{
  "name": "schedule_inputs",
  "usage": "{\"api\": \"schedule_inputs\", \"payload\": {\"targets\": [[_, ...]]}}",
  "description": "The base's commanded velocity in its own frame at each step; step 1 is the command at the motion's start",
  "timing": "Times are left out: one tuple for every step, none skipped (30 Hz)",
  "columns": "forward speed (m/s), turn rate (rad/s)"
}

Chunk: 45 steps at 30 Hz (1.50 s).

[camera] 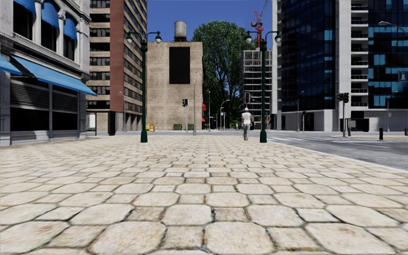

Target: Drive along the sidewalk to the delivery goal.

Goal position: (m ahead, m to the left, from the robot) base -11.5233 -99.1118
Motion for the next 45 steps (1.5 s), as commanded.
{"api": "schedule_inputs", "payload": {"targets": [[2.00,0.00],[2.00,0.00],[2.00,0.00],[2.00,0.00],[2.00,0.00],[2.00,0.00],[2.00,0.00],[2.00,0.00],[2.00,0.00],[2.00,0.00],[2.00,0.00],[2.00,0.00],[2.00,0.00],[2.00,0.00],[2.00,0.00],[2.00,0.00],[2.00,0.00],[2.00,0.00],[2.00,0.00],[2.00,0.00],[2.00,0.00],[2.00,0.00],[2.00,0.00],[2.00,0.00],[2.00,0.00],[2.00,0.00],[2.00,0.00],[2.00,0.00],[2.00,0.00],[2.00,0.00],[2.00,0.00],[2.00,0.00],[2.00,0.00],[2.00,0.00],[2.00,0.00],[2.00,0.00],[2.00,0.00],[2.00,0.00],[2.00,0.00],[2.00,0.00],[2.00,0.00],[2.00,0.00],[2.00,0.00],[2.00,0.00],[2.00,0.00]]}}
